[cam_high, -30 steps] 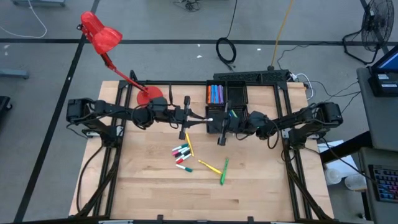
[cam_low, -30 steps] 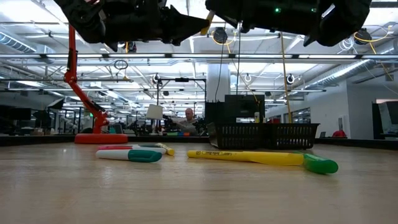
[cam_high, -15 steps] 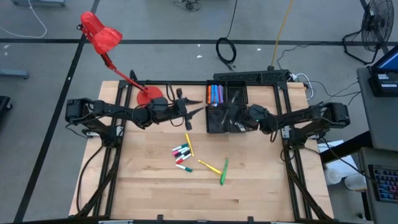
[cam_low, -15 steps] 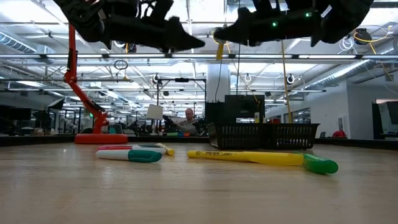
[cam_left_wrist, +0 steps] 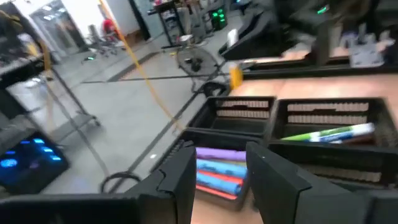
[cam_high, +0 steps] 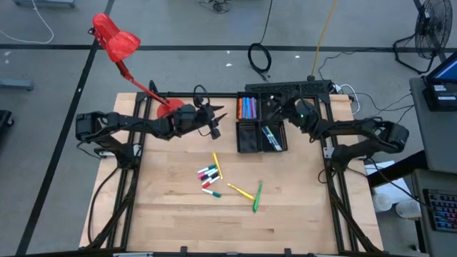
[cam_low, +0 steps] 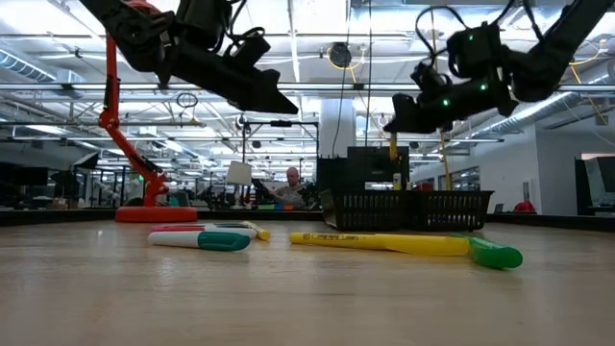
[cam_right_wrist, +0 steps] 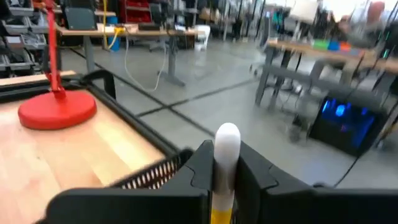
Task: Pick & Place Markers
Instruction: Put the yellow and white highlighter pen into the top right black bin, then put the green and white highlighter pen into the top right black bin
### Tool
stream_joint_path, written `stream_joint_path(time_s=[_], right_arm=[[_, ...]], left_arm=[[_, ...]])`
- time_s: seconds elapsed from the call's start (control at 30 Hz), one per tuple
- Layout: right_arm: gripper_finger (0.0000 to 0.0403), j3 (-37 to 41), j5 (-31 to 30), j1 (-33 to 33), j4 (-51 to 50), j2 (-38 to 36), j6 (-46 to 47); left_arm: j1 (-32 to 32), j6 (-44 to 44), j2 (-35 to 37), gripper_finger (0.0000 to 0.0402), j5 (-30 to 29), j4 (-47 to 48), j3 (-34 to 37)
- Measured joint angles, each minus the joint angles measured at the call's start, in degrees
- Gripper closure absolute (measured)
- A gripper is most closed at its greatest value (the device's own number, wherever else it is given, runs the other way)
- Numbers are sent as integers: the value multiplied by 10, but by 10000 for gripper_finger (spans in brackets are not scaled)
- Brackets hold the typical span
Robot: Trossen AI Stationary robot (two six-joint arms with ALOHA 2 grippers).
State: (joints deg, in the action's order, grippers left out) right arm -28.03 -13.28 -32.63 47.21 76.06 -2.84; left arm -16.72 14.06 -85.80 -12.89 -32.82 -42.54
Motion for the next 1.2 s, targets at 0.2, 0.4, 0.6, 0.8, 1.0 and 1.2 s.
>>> stream_joint_path(time_s=[0.2, 0.4, 0.6, 0.8, 1.0, 1.2], right_arm=[[368, 1, 31, -37, -13, 33, 33], [337, 1, 31, -37, -18, 35, 35], [319, 1, 30, -37, -21, 32, 38], [307, 1, 30, -37, -20, 32, 31], [299, 1, 42, -31, -5, 32, 29], [291, 1, 175, 23, 57, 28, -11]], left_arm=[[-10, -7, 0, 274, 54, 4, 0], [-10, -23, 0, 266, 54, 10, 0], [-10, -22, 0, 246, 47, 23, 0], [-10, -20, 0, 231, 33, 62, 0], [-2, -19, 0, 234, 33, 146, 0], [9, -29, 0, 246, 34, 201, 0]])
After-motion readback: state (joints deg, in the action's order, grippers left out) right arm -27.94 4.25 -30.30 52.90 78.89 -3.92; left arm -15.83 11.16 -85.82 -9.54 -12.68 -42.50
